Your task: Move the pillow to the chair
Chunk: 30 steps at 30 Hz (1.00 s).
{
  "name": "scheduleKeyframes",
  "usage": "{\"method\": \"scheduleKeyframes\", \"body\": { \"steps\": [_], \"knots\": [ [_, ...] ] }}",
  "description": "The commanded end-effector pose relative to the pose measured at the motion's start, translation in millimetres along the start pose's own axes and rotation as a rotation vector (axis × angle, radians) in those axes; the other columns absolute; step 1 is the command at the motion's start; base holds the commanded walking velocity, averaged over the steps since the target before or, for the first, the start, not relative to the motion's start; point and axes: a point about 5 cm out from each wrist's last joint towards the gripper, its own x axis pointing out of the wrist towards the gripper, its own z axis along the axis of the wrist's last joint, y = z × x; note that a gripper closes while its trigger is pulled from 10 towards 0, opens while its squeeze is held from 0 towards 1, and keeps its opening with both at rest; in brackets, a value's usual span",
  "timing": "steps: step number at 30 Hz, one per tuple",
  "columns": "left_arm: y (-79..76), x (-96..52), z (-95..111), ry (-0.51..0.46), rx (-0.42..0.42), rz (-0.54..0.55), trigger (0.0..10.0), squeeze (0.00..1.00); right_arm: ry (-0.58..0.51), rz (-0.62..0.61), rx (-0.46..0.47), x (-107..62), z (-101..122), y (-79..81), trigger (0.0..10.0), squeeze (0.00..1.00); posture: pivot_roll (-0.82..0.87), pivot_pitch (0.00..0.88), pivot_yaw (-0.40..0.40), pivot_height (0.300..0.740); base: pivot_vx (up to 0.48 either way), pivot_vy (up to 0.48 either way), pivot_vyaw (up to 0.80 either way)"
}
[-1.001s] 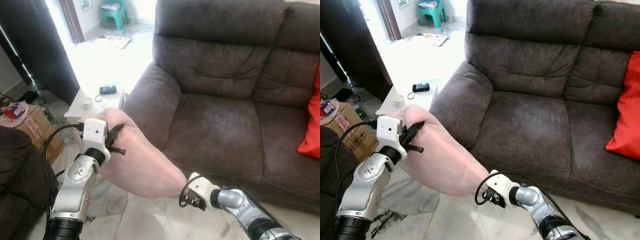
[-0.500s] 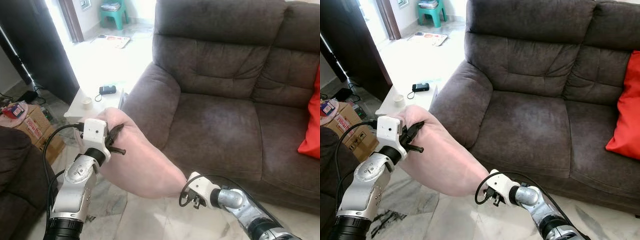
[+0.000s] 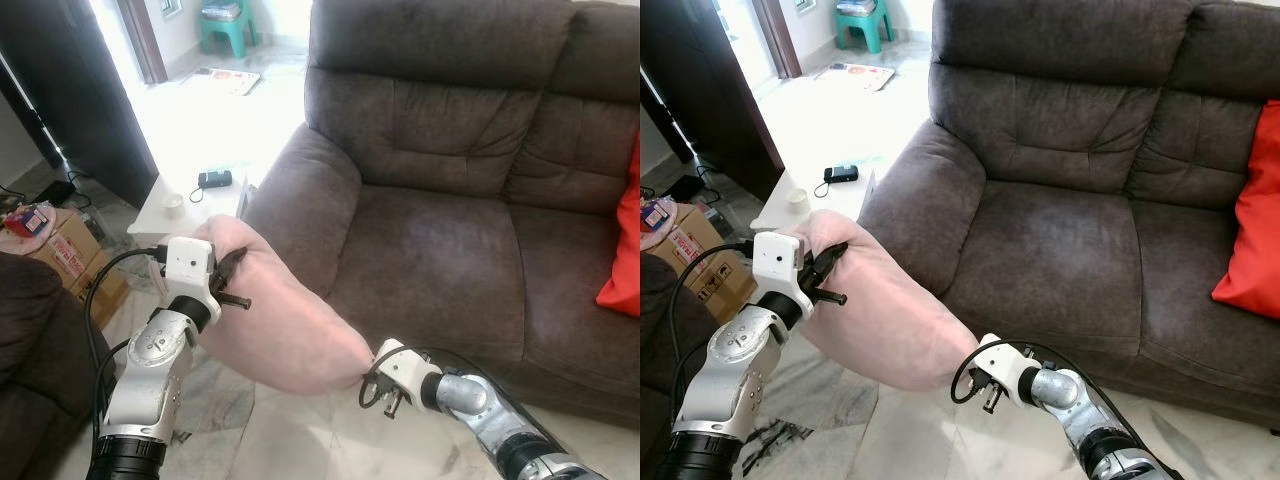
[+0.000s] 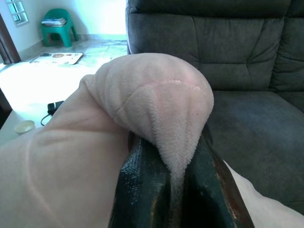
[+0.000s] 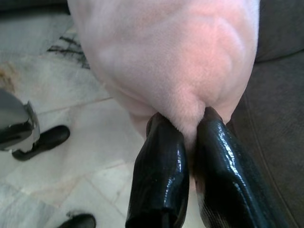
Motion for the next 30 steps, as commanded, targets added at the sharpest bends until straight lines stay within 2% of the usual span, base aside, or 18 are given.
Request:
{"method": "scheduleKeyframes", "body": {
  "steps": [1, 4, 8, 11, 13, 14, 15, 16, 17, 18, 21, 23, 25, 27, 30],
  "knots": [
    [-3.8, 2.3, 23, -0.107, 0.017, -0.021, 10.0, 0.0, -0.094, -0.024, -0.008, 2.0, 18, -7.2, 0.0, 0.0, 0.13, 0.053, 0.013, 0.74, 0.0, 0.0, 0.0],
    [-3.8, 0.6, 17, -0.083, 0.013, -0.02, 10.0, 0.0, -0.141, -0.032, 0.009, 0.6, 23, -10.3, 0.0, 0.0, 0.12, 0.056, 0.013, 0.74, 0.0, 0.0, 0.0],
    [-2.0, -4.7, -1, -0.016, 0.024, -0.001, 10.0, 0.0, -0.213, -0.107, 0.022, -3.6, 33, -21.1, 0.0, 0.0, 0.13, 0.06, 0.012, 0.74, 0.0, 0.0, 0.0],
    [1.6, -11.1, -11, 0.017, 0.02, 0.052, 10.0, 0.0, -0.34, -0.204, 0.1, -11.2, 47, -34.4, 0.0, 0.0, 0.12, 0.071, 0.008, 0.74, 0.0, 0.0, 0.0],
    [3.2, -14.4, -17, 0.03, 0.011, 0.082, 10.0, 0.0, -0.42, -0.222, 0.14, -15.7, 56, -36.2, 0.0, 0.0, 0.12, 0.075, 0.007, 0.74, 0.0, 0.0, 0.0],
    [3.2, -14.4, -17, 0.03, 0.011, 0.082, 10.0, 0.0, -0.42, -0.222, 0.14, -15.7, 56, -36.2, 0.0, 0.0, 0.12, 0.075, 0.007, 0.74, 0.0, 0.0, 0.0],
    [3.6, -16.4, -21, 0.037, 0.003, 0.101, 10.0, 0.0, -0.478, -0.236, 0.174, -19.2, 61, -36.4, 8.3, 0.0, 0.12, 0.078, 0.007, 0.74, 0.0, 0.0, 0.0],
    [3.6, -17.2, -22, 0.04, 0.001, 0.107, 10.0, 0.0, -0.497, -0.249, 0.195, -20.8, 63, -37.0, 8.3, 0.0, 0.12, 0.078, 0.007, 0.74, 0.0, 0.0, 0.0],
    [3.7, -19.0, -26, 0.046, -0.009, 0.126, 10.0, 0.0, -0.554, -0.268, 0.236, -24.9, 68, -37.2, 10.0, 0.0, 0.12, 0.08, 0.007, 0.74, 0.0, 0.0, 0.0],
    [5.3, -20.8, -29, 0.051, -0.005, 0.155, 10.0, 0.0, -0.593, -0.297, 0.26, -28.4, 72, -37.4, 10.0, 0.0, 0.11, 0.084, 0.009, 0.74, 0.0, 0.0, 0.0],
    [7.4, -22.1, -31, 0.053, 0.002, 0.186, 10.0, 0.0, -0.61, -0.326, 0.272, -30.8, 73, -37.2, 10.0, 0.0, 0.11, 0.085, 0.009, 0.74, 0.0, 0.0, 0.0],
    [11.1, -22.1, -25, 0.009, -0.007, 0.234, 10.0, 0.0, -0.615, -0.365, 0.344, -30.4, 70, -34.8, 10.0, 0.0, 0.11, 0.087, 0.008, 0.74, 0.0, 0.0, 0.0],
    [12.2, -20.8, -21, -0.011, 0.005, 0.258, 10.0, 0.0, -0.605, -0.389, 0.333, -30.0, 68, -32.6, 10.0, 0.0, 0.11, 0.088, 0.006, 0.74, 0.0, 0.0, 0.0],
    [12.3, -19.8, -15, -0.051, 0.011, 0.282, 10.0, 0.0, -0.636, -0.455, 0.395, -30.9, 70, -33.8, 10.0, 0.0, 0.11, 0.09, 0.006, 0.74, 0.0, 0.0, 0.0],
    [11.6, -20.1, -14, -0.066, 0.014, 0.3, 10.0, 0.0, -0.678, -0.514, 0.442, -34.0, 77, -38.6, 10.0, 0.0, 0.11, 0.091, 0.005, 0.74, 0.0, 0.0, 0.0]
  ]
}}
